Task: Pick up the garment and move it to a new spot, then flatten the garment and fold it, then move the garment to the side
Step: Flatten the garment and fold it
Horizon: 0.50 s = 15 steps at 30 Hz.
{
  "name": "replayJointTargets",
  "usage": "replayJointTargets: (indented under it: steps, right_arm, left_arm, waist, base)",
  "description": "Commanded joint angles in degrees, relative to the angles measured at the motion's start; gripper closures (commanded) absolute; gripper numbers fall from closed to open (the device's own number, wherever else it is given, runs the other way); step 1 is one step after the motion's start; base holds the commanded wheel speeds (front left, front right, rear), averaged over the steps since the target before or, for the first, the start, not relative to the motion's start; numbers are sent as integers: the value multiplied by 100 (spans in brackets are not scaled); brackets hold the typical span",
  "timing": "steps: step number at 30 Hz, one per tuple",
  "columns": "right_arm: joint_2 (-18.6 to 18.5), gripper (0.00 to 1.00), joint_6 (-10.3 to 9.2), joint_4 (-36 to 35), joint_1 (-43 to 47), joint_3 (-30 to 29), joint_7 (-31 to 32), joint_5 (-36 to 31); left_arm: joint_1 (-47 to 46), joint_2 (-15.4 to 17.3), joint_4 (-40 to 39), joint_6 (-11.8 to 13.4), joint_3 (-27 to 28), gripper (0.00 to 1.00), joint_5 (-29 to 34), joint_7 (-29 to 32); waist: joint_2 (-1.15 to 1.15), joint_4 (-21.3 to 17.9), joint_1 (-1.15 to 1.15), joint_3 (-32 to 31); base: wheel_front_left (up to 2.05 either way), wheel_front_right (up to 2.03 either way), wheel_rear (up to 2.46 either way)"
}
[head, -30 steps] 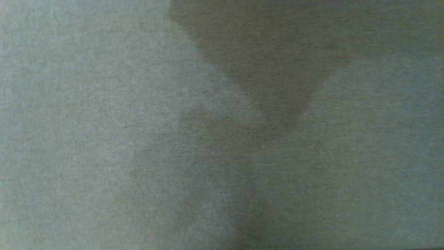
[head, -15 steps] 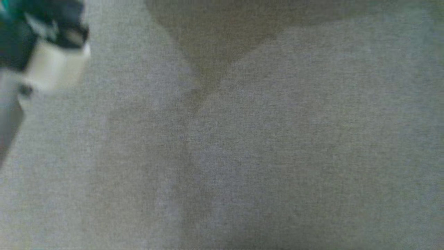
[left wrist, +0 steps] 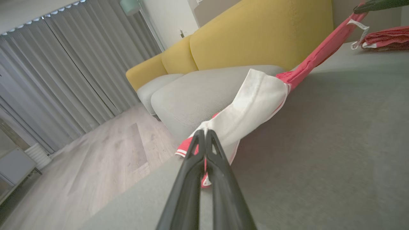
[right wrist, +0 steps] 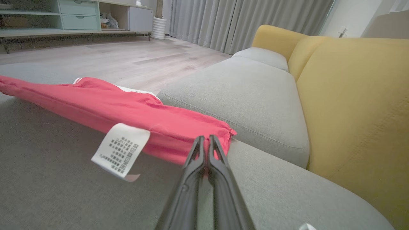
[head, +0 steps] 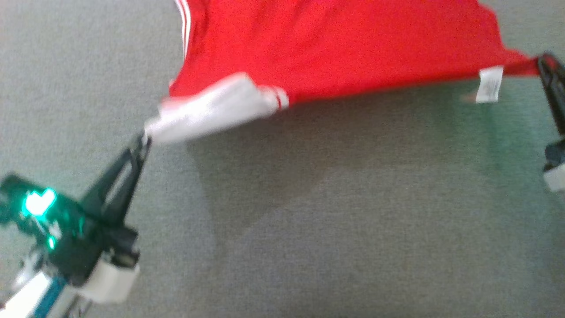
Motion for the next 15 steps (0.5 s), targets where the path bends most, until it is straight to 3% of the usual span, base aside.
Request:
replayJointTargets:
  steps: [1, 8, 15]
  right_arm:
    - [-149, 100, -4, -202, 234, -133, -62, -59]
    - [29, 100, -4, -644, 1337, -524, -62, -246]
    - [212, 100, -4, -537, 1051, -548, -62, -250]
  left_arm:
    - [-9, 296, -205, 71, 326, 100, -49, -7]
    - [974, 374, -494, 84, 124, 100, -141, -7]
    - [227, 382, -299, -212, 190, 100, 154, -7]
  waist:
    - [0, -118, 3, -153]
    - [0, -243, 3, -148]
    - [0, -320, 3, 246]
  base:
    - [0, 0, 0]
    - [0, 0, 0]
    - [0, 0, 0]
